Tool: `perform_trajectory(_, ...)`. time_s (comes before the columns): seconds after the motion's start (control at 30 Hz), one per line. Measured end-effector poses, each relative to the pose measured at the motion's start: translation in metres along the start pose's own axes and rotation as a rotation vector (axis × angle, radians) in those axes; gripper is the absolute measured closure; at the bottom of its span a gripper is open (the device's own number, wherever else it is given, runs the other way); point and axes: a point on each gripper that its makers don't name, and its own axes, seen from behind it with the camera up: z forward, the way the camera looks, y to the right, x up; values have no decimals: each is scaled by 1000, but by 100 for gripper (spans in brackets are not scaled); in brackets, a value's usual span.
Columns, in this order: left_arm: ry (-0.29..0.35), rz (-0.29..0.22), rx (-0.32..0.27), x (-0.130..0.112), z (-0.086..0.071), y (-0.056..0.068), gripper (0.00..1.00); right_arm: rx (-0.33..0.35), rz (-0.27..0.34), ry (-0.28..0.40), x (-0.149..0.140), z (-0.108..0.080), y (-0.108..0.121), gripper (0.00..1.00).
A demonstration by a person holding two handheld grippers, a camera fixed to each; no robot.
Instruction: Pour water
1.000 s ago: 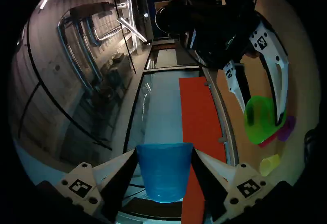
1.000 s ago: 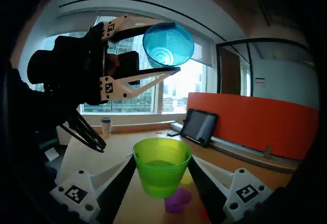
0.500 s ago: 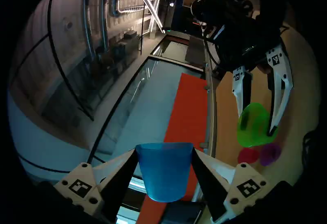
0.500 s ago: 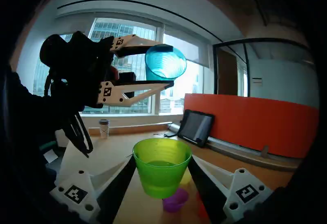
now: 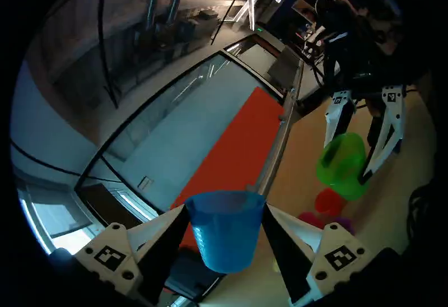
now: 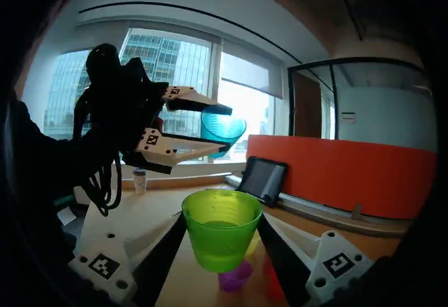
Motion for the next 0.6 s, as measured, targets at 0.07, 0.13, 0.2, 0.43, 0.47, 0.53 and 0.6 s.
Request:
perform_trajectory(0.07,-12,-40,-13,-5,-1,4,12,-6,-4,-1,1,-2,0,10)
perform_trajectory(0.13,-26,-78,-24,-10,-1,7,13,-10,-8,-2,2,-5,0,10)
perform_trajectory(0.2,-40,-116,-34,-16,-1,9,13,-14,-12,-2,3,-7,1,10)
perform_trajectory(0.43,-82,-271,-74,-39,-2,19,12,-25,-20,-7,5,-12,1,10)
perform_trajectory(0.47,-85,-293,-78,-41,-2,20,12,-26,-22,-8,5,-13,1,10)
perform_trajectory(0.53,-88,-334,-85,-45,-3,23,12,-29,-23,-13,4,-15,2,10)
perform_trajectory(0.6,-91,-371,-93,-48,-3,27,12,-32,-25,-17,3,-16,2,10)
